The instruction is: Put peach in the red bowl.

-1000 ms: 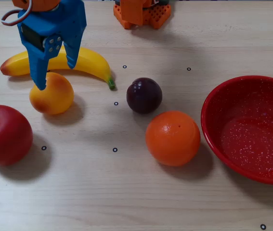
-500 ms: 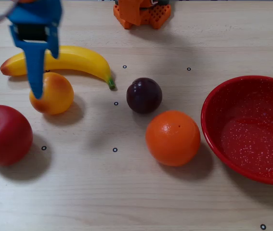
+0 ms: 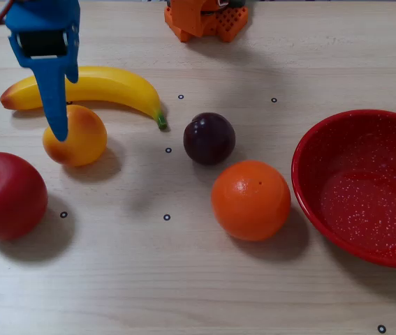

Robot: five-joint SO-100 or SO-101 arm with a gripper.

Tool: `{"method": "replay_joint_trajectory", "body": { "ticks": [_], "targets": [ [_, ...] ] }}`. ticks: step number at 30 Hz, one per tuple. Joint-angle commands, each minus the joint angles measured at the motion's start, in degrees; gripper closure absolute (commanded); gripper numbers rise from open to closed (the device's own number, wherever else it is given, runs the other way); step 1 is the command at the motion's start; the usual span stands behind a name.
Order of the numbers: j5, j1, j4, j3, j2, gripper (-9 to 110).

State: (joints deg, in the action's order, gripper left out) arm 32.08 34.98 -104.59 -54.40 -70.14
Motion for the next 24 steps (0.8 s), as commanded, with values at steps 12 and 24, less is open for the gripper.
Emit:
{"method": "replay_joint_trajectory", "body": {
  "ticks": [12,24],
  "targets": [
    [2.7,2.5,-1.7,5.3,2.5,55],
    [3.3,2.2,0.4,6.9,7.3,55]
  ]
}}
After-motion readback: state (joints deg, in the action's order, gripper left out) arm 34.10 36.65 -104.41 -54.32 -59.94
